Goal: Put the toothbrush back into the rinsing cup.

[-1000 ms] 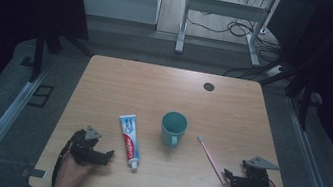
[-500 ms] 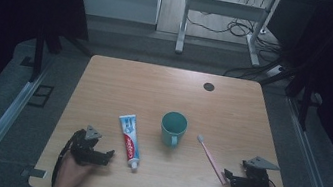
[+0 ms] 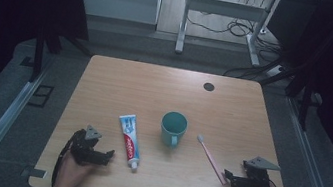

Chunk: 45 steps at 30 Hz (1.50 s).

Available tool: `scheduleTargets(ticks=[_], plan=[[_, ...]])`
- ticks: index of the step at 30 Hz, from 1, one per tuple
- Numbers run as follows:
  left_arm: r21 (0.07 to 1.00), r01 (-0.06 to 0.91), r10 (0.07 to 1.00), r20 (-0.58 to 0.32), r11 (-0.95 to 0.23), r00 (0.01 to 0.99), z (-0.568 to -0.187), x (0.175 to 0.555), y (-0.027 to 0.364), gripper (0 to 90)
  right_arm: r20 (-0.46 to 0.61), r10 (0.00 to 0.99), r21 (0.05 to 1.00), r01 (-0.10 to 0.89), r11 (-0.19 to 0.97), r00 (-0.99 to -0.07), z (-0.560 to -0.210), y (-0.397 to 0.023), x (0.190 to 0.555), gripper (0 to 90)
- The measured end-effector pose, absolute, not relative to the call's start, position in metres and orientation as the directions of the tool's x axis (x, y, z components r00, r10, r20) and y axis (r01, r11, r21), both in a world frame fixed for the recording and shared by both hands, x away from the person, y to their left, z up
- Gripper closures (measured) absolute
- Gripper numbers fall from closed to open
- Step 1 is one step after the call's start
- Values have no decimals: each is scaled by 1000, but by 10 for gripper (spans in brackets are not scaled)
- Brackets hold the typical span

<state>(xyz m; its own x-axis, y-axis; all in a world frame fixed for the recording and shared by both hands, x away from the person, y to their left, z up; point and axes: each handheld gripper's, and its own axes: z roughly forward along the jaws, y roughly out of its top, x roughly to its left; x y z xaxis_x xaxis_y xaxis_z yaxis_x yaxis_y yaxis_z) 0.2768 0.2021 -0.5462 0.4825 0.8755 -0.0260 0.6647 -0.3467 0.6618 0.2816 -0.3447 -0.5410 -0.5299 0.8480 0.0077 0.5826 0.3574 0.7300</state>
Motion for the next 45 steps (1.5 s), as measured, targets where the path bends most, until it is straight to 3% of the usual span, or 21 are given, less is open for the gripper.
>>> scheduleTargets(ticks=[26, 45], plan=[[662, 666, 878, -26, -343, 478, -546, 277, 202, 0, 11, 839, 708, 597, 378, -544, -532, -345, 280, 92], [662, 668, 880, -26, -340, 473, -546, 277, 201, 0, 81, 824, 688, 629, 361, -561, -519, -342, 280, 117]])
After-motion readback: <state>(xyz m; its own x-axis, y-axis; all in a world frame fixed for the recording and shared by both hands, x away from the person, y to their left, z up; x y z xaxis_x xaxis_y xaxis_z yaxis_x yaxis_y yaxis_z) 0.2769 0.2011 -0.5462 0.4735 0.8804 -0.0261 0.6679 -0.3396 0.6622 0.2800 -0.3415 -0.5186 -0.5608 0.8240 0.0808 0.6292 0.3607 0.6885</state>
